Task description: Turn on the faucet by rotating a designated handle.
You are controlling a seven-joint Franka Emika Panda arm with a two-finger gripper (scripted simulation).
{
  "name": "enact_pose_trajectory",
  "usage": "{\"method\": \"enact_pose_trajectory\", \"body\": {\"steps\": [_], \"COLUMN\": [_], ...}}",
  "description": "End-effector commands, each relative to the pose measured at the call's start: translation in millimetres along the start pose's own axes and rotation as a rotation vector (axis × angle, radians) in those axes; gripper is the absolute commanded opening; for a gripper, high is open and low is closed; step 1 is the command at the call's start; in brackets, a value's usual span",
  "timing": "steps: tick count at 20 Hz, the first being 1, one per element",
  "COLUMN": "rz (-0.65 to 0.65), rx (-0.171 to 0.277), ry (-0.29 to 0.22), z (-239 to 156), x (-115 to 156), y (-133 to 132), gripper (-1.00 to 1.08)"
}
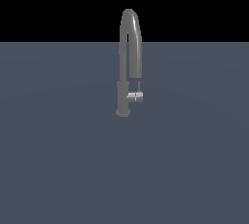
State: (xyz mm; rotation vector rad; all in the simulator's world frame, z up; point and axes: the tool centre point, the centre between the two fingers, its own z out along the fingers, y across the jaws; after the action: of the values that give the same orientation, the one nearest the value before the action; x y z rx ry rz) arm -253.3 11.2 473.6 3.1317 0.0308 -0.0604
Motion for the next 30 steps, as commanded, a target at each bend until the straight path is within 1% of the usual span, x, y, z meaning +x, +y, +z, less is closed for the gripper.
{"method": "enact_pose_trajectory", "body": {"steps": [1, 8, 15, 20, 30], "rz": [0.0, 0.013, 0.054, 0.101, 0.218], "rx": [0.0, 0.014, 0.055, 0.102, 0.222], "ry": [0.0, -0.015, -0.061, -0.114, -0.246], "z": [0.0, 0.3, 1.9, 4.8, 17.3], "x": [0.0, 6.6, 26.8, 49.9, 106.9], "y": [0.0, -0.5, -1.5, -1.8, 1.4], "gripper": [-1.0, -1.0, -1.0, -1.0, -1.0]}}
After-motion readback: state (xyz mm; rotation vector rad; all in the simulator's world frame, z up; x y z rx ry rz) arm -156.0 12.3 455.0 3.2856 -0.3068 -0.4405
